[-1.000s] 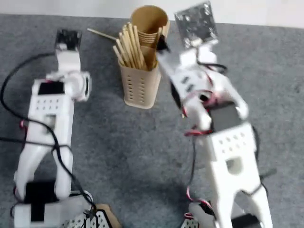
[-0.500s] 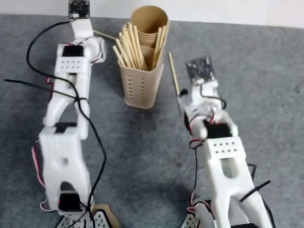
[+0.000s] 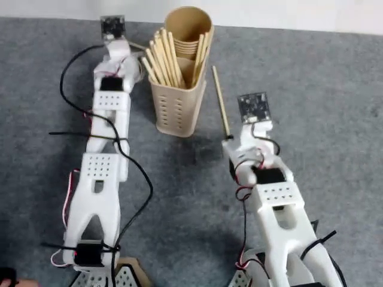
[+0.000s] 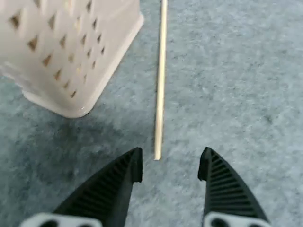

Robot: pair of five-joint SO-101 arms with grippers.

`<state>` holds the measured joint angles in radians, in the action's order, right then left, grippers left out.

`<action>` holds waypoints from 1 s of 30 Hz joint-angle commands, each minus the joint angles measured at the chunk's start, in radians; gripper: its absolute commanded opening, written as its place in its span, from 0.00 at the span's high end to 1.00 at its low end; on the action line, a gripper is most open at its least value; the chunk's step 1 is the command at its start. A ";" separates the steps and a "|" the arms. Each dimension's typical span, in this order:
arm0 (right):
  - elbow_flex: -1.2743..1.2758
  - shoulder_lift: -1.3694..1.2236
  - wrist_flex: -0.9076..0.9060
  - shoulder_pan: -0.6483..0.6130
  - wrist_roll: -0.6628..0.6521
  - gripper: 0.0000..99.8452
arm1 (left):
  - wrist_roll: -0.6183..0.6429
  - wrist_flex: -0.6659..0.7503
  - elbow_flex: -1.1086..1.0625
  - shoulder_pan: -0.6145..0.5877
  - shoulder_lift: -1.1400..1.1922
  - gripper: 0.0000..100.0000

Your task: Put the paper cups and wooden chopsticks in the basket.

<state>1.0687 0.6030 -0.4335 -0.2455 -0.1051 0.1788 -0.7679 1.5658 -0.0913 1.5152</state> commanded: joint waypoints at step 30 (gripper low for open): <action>-0.602 -0.855 0.110 0.015 -0.049 0.80 | -0.035 -1.013 -0.068 -0.176 -0.837 0.85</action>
<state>0.5409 -0.1949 -0.3368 -0.2378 -0.1465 0.1511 -1.7714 1.5213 -0.2325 0.7465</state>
